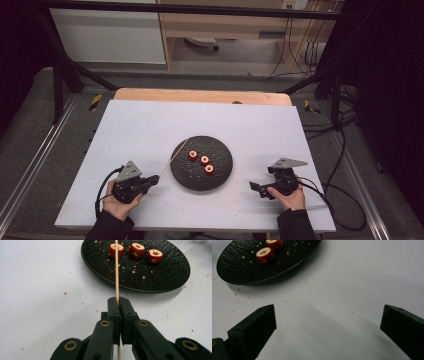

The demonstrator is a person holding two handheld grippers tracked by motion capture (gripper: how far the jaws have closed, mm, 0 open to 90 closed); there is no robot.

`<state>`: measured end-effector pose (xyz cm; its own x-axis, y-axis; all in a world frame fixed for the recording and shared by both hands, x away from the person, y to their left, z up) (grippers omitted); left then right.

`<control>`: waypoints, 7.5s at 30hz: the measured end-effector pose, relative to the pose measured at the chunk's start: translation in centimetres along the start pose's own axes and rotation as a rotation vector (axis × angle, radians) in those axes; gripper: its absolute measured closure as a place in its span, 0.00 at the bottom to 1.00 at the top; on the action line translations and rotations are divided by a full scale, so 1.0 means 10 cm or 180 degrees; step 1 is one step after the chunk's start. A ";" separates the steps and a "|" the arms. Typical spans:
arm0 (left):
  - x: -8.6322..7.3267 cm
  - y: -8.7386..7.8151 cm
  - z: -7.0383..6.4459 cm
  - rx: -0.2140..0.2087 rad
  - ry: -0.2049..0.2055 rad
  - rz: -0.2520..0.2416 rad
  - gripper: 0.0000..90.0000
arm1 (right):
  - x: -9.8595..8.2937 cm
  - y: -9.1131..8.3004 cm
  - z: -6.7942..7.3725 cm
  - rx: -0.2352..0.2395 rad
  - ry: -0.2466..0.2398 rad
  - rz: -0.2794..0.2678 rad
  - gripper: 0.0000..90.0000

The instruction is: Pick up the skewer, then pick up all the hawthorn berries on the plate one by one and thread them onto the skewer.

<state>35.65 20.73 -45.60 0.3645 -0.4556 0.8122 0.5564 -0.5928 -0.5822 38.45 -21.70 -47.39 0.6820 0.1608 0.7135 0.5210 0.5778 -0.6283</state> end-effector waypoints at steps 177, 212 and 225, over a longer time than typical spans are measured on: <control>0.37 0.17 -0.51 0.0014 -0.0194 -0.0566 0.98 | 1.37 0.49 0.96 0.1093 0.1345 -0.1882 0.70; 0.52 0.26 -0.64 0.0011 -0.0213 -0.0699 0.98 | 1.41 0.50 0.97 0.1335 0.1672 -0.2178 0.70; 0.60 0.31 -0.68 0.0061 -0.0350 -0.0775 0.98 | 1.38 0.52 1.00 0.1441 0.1776 -0.2175 0.70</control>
<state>34.48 11.62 -42.78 0.2964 -0.2255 0.9281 0.6513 -0.6630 -0.3691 45.45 -8.53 -37.70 0.5125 -0.6536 0.5569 0.7265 0.6757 0.1246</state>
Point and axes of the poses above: each handheld gripper's, and its own axes: y roughly forward along the jaws, x roughly out of its top, z roughly to its left, the point moved 4 cm from there along y, roughly forward along the jaws, and after that the axes turned 9 degrees about y, right-handed, at the moved point
